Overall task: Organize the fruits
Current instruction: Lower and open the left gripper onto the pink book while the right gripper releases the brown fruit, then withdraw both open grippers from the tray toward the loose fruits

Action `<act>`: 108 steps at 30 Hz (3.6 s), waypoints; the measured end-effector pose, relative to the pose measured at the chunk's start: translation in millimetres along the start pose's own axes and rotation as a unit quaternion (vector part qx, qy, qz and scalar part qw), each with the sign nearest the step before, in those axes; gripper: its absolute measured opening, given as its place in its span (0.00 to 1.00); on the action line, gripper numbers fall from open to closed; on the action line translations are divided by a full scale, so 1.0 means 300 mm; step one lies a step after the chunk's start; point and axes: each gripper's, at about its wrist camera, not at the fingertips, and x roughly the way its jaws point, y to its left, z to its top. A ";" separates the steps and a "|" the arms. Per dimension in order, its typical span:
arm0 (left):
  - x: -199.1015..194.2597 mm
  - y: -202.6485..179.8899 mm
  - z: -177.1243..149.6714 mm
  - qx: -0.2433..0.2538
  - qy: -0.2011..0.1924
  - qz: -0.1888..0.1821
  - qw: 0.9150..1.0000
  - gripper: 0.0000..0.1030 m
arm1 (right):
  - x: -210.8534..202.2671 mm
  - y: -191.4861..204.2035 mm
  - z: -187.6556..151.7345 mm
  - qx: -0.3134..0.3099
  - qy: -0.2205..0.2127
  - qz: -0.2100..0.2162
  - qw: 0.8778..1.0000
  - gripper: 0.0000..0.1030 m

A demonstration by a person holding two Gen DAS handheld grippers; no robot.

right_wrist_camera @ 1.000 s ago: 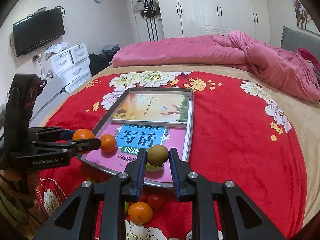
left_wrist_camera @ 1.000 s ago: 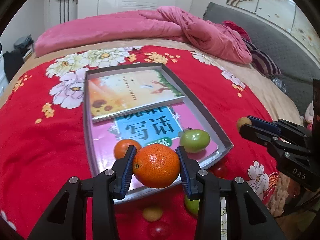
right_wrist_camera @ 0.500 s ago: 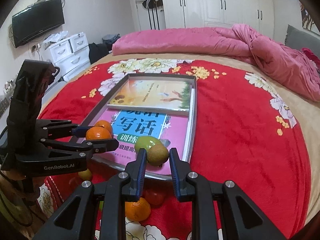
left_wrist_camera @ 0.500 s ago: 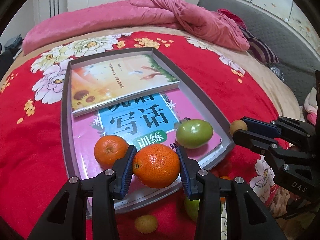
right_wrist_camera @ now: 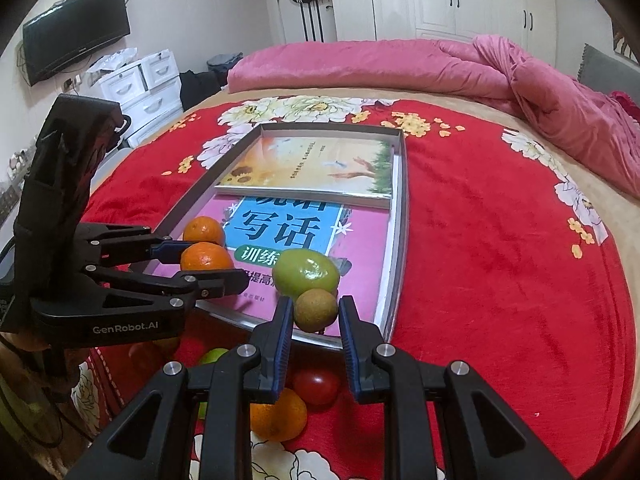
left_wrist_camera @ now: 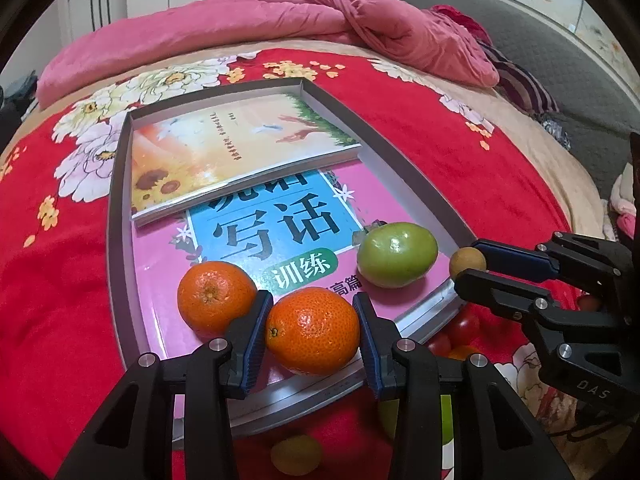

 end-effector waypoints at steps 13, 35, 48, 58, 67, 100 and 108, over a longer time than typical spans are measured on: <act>0.016 -0.018 -0.006 0.012 0.010 -0.004 1.000 0.41 | 0.041 0.000 -0.005 0.001 0.013 0.000 1.000 0.23; 0.018 -0.012 -0.007 0.009 0.014 -0.012 1.000 0.42 | 0.054 -0.004 -0.001 0.011 0.024 0.004 1.000 0.23; 0.017 -0.007 -0.009 0.003 0.016 -0.017 1.000 0.42 | 0.039 -0.004 -0.003 0.012 0.024 0.004 1.000 0.32; 0.012 -0.005 -0.011 -0.010 0.016 -0.030 0.999 0.53 | 0.022 -0.007 0.003 0.014 0.021 0.001 1.000 0.34; -0.026 -0.019 -0.006 -0.003 0.002 -0.037 0.999 0.54 | 0.005 -0.005 0.006 0.014 0.016 -0.002 1.000 0.40; -0.240 0.036 -0.006 -0.069 -0.077 -0.053 0.993 0.77 | -0.072 -0.014 0.019 0.025 -0.013 -0.011 1.000 0.58; -0.296 0.054 -0.012 -0.074 -0.093 -0.039 0.992 0.78 | -0.088 -0.018 0.021 0.028 -0.021 -0.012 0.999 0.63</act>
